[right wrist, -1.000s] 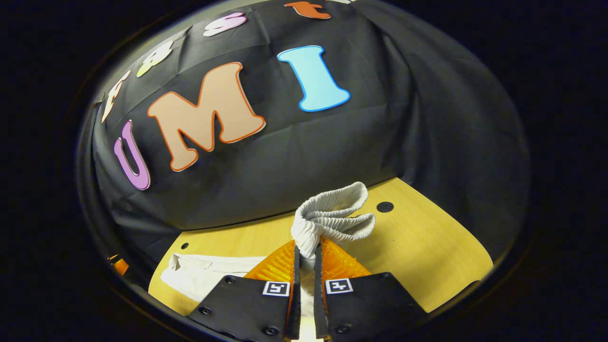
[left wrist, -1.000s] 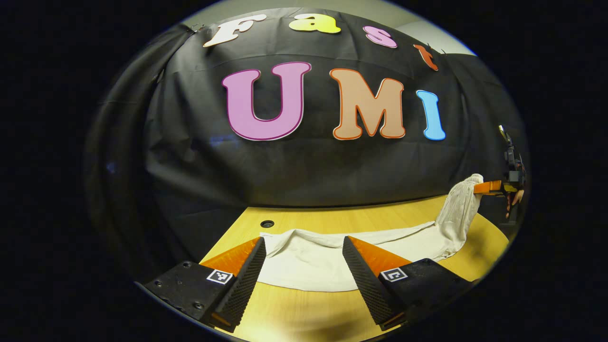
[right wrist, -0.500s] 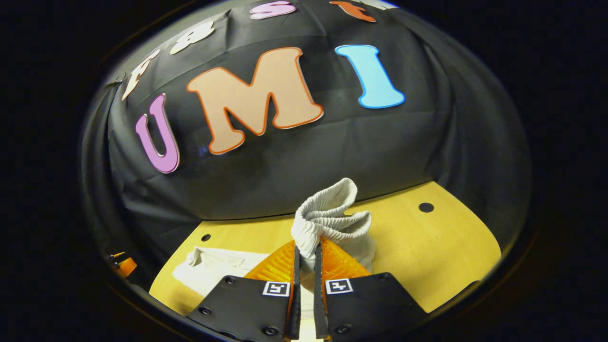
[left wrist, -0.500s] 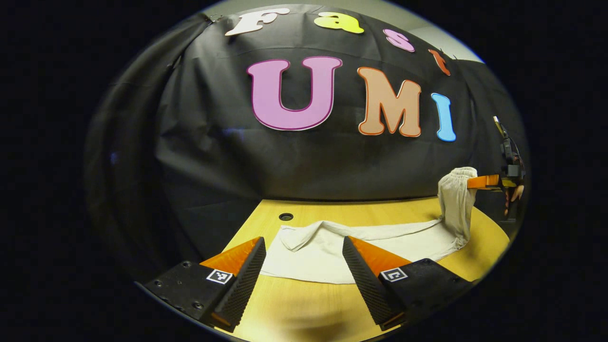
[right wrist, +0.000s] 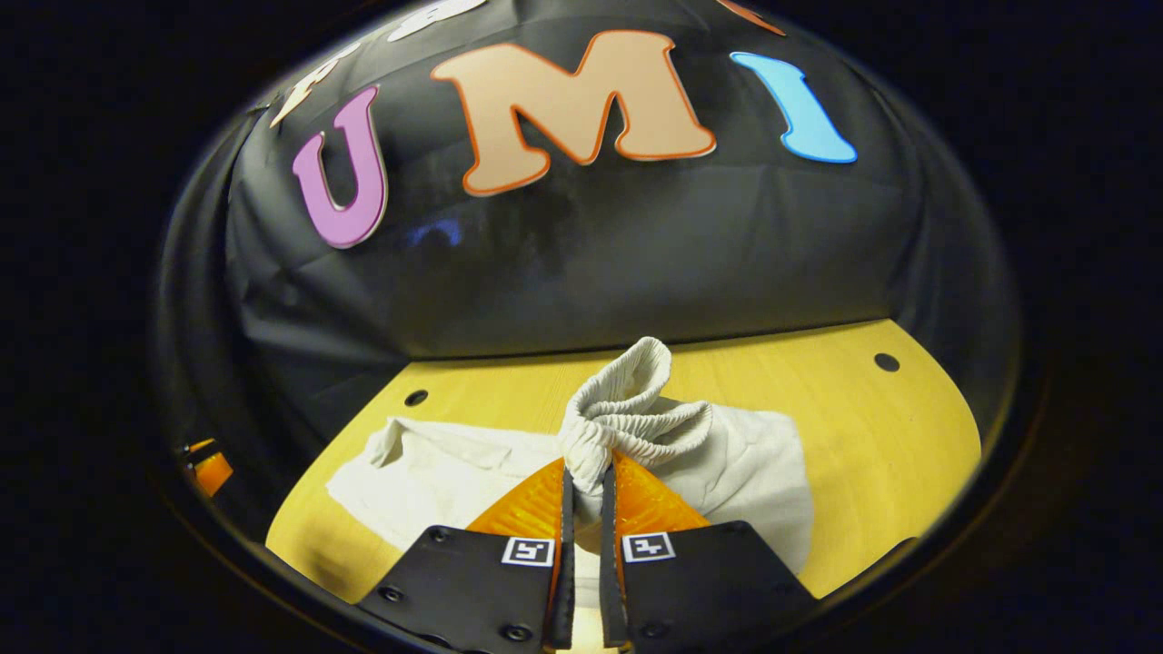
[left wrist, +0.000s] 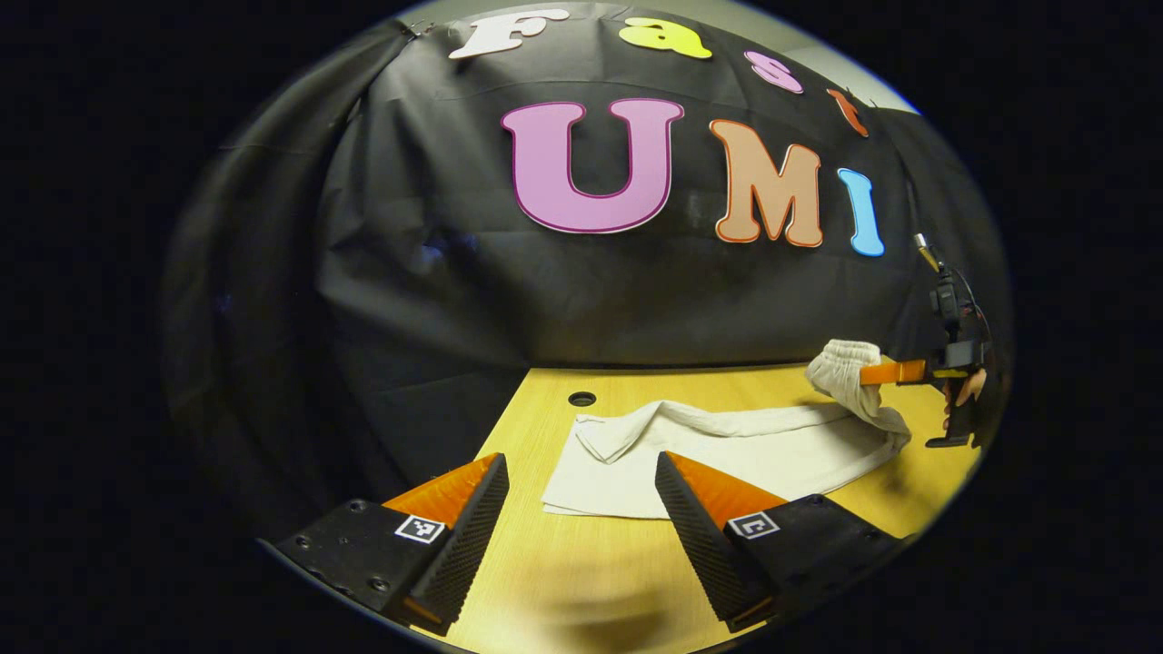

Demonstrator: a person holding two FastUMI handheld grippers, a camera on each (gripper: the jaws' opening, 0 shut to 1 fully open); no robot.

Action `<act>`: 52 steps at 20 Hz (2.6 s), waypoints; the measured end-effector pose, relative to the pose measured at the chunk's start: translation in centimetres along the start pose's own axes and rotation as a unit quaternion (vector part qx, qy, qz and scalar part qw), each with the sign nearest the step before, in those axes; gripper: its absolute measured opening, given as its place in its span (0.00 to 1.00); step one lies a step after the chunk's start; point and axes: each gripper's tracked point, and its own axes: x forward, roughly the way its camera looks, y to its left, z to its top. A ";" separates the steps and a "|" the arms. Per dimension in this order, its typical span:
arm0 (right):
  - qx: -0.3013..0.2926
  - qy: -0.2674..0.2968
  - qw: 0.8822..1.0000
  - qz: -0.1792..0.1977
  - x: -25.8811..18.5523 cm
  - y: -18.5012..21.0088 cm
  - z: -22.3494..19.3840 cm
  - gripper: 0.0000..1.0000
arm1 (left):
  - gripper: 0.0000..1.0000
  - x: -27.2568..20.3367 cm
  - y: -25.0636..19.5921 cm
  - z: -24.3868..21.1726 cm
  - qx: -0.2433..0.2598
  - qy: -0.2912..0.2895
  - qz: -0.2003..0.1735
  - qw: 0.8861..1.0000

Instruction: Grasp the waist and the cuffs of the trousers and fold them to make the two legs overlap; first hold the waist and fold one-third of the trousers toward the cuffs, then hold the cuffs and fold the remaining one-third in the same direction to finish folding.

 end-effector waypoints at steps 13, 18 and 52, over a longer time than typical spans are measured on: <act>-0.095 0.062 0.993 0.040 -2.8 3.7 -7.9 0.97 | 0.96 5.0 -0.1 -3.0 -0.038 0.026 -0.029 0.999; -0.111 0.037 0.993 0.016 -6.5 2.1 -6.5 0.92 | 0.99 9.2 -0.3 -4.5 -0.079 0.044 -0.056 0.994; -0.035 0.031 0.997 -0.059 -14.4 -8.7 -7.8 0.97 | 0.00 16.0 -5.2 -10.1 -0.086 0.167 -0.051 0.981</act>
